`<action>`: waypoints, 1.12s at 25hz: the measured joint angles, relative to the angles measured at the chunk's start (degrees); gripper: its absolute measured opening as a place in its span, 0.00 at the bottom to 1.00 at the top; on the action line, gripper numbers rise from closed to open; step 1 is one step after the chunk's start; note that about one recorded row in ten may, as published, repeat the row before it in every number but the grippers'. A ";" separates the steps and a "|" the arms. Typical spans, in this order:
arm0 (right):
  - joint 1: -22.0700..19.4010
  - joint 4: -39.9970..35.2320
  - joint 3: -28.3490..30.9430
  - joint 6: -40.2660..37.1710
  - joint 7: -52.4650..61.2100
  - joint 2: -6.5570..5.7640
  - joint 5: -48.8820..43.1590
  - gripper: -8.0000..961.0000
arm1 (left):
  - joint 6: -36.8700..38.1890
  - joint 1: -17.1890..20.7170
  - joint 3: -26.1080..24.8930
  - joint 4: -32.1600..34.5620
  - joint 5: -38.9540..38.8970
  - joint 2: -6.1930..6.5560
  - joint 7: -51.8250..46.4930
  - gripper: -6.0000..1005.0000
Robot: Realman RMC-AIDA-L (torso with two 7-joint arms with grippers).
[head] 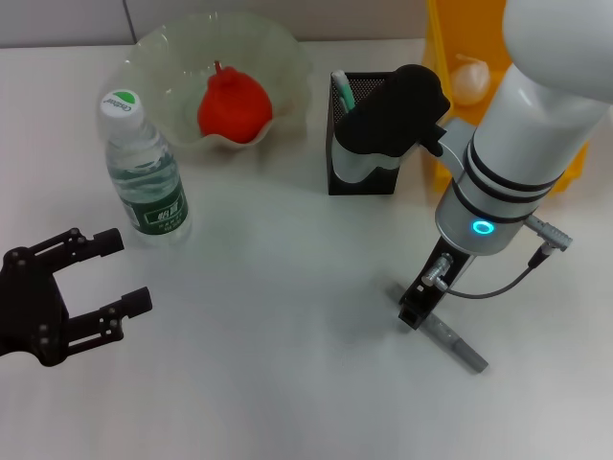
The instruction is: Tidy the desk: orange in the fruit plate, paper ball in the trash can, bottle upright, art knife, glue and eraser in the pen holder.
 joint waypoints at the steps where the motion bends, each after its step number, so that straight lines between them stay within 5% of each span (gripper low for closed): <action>1: 0.00 0.01 -0.01 0.01 0.00 0.00 0.05 0.25 | 0.00 0.02 0.00 0.00 0.00 -0.01 0.00 0.77; 7: -0.04 0.64 -0.06 0.23 0.00 0.00 1.15 0.40 | 0.00 0.16 0.03 0.00 0.00 -0.08 0.00 0.77; 12: -0.07 1.06 -1.17 0.27 0.00 0.00 1.32 0.38 | 0.17 0.21 0.09 0.00 0.00 -0.09 0.00 0.77; 19: -1.47 -2.22 -0.64 -0.18 -0.01 -0.12 1.36 0.20 | 0.44 0.30 0.31 0.00 0.03 -0.09 0.00 0.77; 24: -5.77 -15.08 6.50 -4.35 -1.72 -0.59 0.47 0.16 | 0.49 0.38 0.13 0.00 0.09 -0.09 -0.06 0.77; 28: -11.22 -31.87 18.68 -5.70 -6.02 -0.61 -0.17 0.15 | 0.53 0.38 0.01 0.00 0.09 -0.08 -0.23 0.77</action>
